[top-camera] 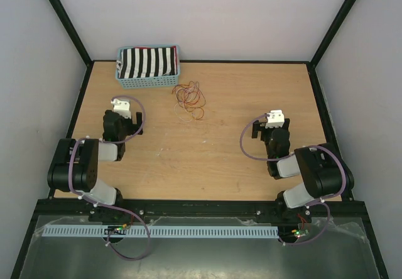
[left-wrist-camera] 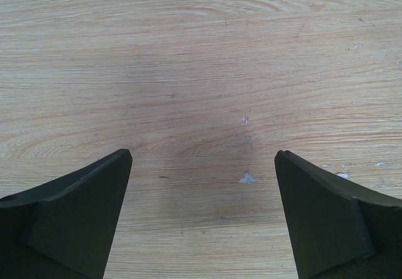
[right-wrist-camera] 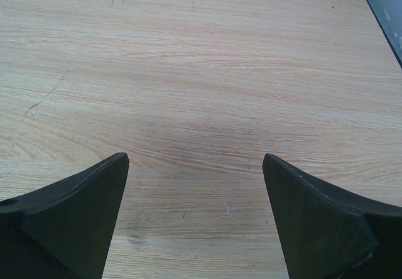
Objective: Zip-tie the wires
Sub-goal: Pick up the ribbon at the center of the board.
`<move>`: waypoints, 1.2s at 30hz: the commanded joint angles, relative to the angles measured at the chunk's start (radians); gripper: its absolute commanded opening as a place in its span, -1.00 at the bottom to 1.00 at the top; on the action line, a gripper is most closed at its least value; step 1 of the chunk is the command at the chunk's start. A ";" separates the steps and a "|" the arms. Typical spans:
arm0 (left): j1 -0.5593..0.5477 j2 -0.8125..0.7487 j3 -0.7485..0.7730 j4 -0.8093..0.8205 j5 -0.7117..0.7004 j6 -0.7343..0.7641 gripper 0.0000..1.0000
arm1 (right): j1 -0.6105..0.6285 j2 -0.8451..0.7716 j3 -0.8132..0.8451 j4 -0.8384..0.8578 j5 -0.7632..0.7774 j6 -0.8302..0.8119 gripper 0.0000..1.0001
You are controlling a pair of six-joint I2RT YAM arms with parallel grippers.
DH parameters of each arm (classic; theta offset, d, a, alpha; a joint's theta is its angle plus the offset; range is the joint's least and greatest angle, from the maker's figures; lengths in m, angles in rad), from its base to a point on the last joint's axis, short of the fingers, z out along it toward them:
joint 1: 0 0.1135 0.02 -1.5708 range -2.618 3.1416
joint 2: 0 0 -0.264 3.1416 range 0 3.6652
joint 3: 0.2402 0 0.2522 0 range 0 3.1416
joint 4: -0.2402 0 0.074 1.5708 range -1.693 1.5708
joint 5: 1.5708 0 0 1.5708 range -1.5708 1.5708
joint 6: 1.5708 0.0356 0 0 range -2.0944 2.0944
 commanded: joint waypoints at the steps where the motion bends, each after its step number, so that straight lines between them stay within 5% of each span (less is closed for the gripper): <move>1: -0.004 0.004 0.025 0.014 0.012 0.009 0.98 | 0.003 0.000 0.014 0.037 0.004 0.014 0.98; 9: 0.001 0.004 0.024 0.012 0.019 0.005 0.98 | 0.003 -0.006 0.014 0.040 0.001 0.009 0.99; 12: 0.003 -0.008 0.031 -0.009 0.009 -0.004 0.98 | 0.005 -0.119 0.088 -0.171 -0.015 0.010 0.98; 15: 0.003 -0.061 0.095 -0.157 -0.045 -0.024 0.98 | 0.005 -0.220 0.251 -0.592 0.040 0.142 0.99; 21: -0.022 -0.271 0.156 -0.424 -0.099 -0.129 0.98 | 0.014 -0.344 0.386 -0.958 -0.120 0.340 0.96; 25: -0.030 -0.400 0.276 -0.763 0.052 -0.305 0.98 | 0.043 -0.412 0.393 -1.106 -0.227 0.379 0.98; 30: -0.125 -0.340 0.503 -1.237 0.123 -0.342 0.98 | 0.066 -0.497 0.376 -1.262 -0.329 0.387 0.99; 36: -0.285 -0.240 0.498 -1.339 0.172 -0.375 0.98 | 0.067 -0.561 0.339 -1.323 -0.419 0.354 0.93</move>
